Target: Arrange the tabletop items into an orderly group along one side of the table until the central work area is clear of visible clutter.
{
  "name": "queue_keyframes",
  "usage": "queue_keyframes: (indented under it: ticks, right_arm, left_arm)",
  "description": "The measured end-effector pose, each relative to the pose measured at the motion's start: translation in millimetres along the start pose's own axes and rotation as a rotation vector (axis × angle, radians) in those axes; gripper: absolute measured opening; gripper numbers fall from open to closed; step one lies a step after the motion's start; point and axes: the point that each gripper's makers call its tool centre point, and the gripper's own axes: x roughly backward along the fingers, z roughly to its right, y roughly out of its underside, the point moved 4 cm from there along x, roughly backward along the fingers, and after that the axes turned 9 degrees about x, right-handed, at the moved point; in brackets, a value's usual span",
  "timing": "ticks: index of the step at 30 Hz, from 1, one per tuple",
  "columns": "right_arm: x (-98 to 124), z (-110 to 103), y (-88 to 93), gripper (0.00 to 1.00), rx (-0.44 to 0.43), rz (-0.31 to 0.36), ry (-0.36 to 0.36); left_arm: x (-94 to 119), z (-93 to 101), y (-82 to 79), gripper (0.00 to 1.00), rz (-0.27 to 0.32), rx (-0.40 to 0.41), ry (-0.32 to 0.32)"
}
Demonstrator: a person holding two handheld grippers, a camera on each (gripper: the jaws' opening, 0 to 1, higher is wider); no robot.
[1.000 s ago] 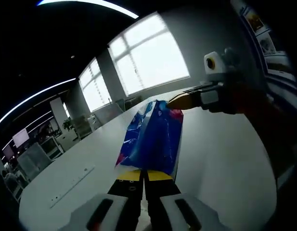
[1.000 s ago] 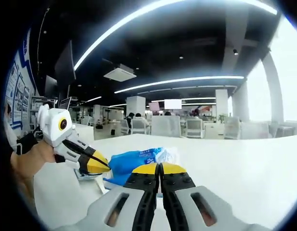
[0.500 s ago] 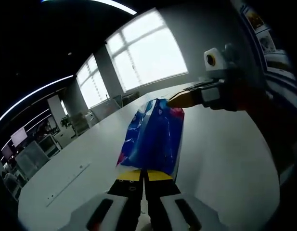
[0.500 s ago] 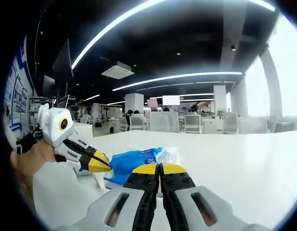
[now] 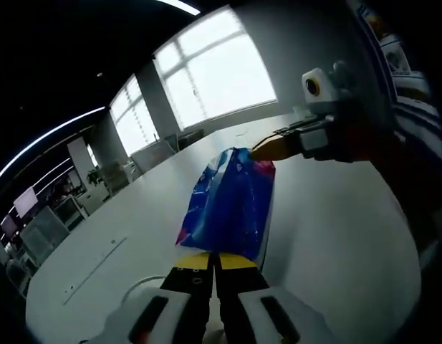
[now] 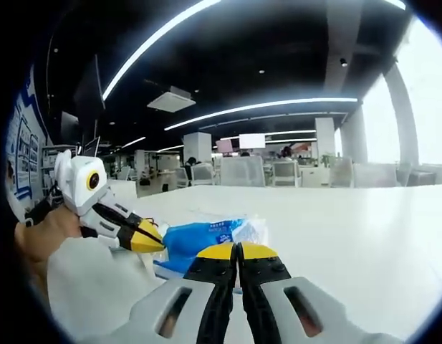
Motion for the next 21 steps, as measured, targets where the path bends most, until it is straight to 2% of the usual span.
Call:
queue_keyframes:
  ticks: [6,21]
  right_arm:
    - [0.9,-1.2,6.9,0.00,-0.006,-0.020,0.001]
    - [1.0,-1.4,32.8,0.00,-0.034,-0.076,-0.001]
  left_arm:
    - [-7.0,-2.9,1.1,0.00,-0.021,-0.011,-0.008]
    - [-19.8,2.6,16.5,0.00,-0.077,-0.018,0.005]
